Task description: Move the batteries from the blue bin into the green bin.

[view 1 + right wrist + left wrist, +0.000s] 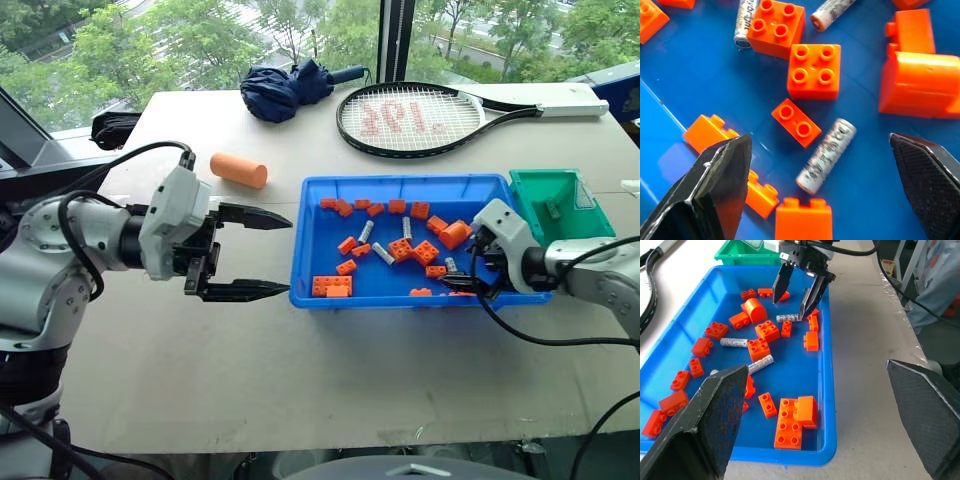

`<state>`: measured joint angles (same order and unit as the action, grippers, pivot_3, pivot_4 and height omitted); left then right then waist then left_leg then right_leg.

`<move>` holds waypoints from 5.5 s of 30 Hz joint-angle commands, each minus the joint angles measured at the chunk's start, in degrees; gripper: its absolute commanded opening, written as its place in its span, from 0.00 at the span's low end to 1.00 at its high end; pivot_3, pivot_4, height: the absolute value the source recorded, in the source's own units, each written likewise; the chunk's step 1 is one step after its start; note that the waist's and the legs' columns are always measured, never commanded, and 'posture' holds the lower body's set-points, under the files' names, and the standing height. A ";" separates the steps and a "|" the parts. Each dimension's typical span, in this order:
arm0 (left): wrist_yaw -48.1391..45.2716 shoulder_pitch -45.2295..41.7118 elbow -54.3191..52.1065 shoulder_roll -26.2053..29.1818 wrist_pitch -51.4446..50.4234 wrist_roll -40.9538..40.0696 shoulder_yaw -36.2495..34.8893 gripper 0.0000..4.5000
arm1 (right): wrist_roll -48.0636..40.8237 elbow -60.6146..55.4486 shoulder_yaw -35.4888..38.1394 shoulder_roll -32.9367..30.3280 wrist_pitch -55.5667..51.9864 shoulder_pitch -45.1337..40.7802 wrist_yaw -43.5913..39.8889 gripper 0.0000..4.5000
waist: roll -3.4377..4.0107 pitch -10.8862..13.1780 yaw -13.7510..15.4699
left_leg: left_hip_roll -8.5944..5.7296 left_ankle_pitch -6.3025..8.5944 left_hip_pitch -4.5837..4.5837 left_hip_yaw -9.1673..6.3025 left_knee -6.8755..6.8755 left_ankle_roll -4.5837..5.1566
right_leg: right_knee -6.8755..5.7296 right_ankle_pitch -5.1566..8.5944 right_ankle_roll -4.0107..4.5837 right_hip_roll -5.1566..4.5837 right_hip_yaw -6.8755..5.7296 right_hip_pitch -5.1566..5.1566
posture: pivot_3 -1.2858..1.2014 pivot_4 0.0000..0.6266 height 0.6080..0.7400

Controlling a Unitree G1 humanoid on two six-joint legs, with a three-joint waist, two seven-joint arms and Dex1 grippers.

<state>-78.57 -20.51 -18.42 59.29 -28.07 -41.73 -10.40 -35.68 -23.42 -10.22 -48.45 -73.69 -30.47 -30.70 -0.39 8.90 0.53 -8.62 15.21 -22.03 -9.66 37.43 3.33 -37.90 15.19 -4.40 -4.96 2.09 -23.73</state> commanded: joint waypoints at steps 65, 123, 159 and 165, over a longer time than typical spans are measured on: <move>4.55 0.92 8.35 -2.18 -0.25 4.94 -1.69 1.00 | 11.71 9.23 -7.58 16.22 12.37 -14.78 -5.50 0.99 | -0.01 -0.01 -1.46 | -0.02 -0.04 -0.14 -0.14 0.14 -0.05 | -0.11 -0.01 -0.01 -0.01 -0.14 -0.11 | 0.52 0.24 1.00; 9.10 -5.75 4.56 -6.21 -5.06 -0.46 -1.60 1.00 | 15.48 8.95 13.88 20.23 -6.16 -19.87 5.34 0.01 | 0.01 -0.03 -2.85 | -0.09 -0.09 -0.73 -0.29 0.50 -0.13 | -0.55 -0.01 0.01 -0.06 -0.39 -0.71 | 0.52 0.24 1.00; 1.97 0.94 10.51 -2.42 4.26 8.46 -0.64 1.00 | 8.26 -1.00 -2.32 20.88 -1.87 -15.68 1.35 0.98 | 0.00 -0.05 -2.33 | -0.12 -0.09 -0.94 -0.02 0.90 -0.13 | -0.95 -0.01 0.00 -0.12 -0.23 -0.98 | 0.52 0.24 1.00; 1.97 3.03 10.42 -2.08 5.89 9.45 -1.21 1.00 | 14.24 6.72 -15.19 24.19 5.12 -17.46 1.04 0.98 | 0.00 -0.05 -2.61 | -0.13 -0.10 -0.90 -0.08 0.90 -0.15 | -1.02 -0.01 0.01 -0.11 -0.29 -0.99 | 0.52 0.24 1.00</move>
<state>-76.50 -17.36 -7.10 56.18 -23.02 -31.78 -9.26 -23.68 -17.71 -23.47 -24.42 -71.61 -46.80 -29.58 -0.38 8.85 -2.08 -8.75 15.11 -22.94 -9.75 38.33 3.19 -38.90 15.18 -4.39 -5.08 1.78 -24.71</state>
